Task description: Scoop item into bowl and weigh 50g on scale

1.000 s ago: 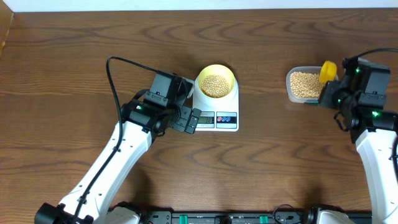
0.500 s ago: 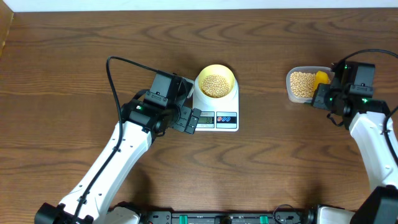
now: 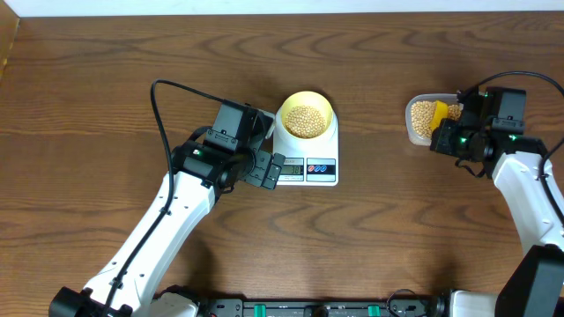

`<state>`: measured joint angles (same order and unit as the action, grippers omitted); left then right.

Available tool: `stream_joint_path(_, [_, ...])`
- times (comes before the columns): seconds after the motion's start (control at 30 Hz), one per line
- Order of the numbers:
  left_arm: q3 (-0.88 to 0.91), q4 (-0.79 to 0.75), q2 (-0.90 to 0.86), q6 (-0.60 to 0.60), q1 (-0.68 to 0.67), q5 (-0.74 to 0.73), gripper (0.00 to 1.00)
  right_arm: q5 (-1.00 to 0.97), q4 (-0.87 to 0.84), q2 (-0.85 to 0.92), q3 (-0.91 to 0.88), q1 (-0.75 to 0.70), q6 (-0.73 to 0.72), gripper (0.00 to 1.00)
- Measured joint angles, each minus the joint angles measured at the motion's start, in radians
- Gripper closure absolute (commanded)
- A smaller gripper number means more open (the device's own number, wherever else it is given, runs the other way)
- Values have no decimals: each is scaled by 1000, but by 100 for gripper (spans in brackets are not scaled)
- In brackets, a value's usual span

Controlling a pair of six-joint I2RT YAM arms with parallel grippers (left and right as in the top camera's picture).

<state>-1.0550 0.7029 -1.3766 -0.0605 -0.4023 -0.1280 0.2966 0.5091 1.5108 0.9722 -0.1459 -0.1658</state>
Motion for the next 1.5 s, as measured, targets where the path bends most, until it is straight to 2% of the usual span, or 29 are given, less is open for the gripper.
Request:
stream_joint_path(0.43, [0,0,0,0,0,0,2,44,0,1,0,-15,-58,99])
stream_joint_path(1.13, [0,0,0,0,0,0,2,282,6,1,0,-223,-183,99])
stream_joint_path(1.27, [0,0,0,0,0,0,2,290,7,1,0,-237,-174,99])
stream_joint_path(1.5, [0,0,0,0,0,0,2,322,18,-5,0,-237,-14,99])
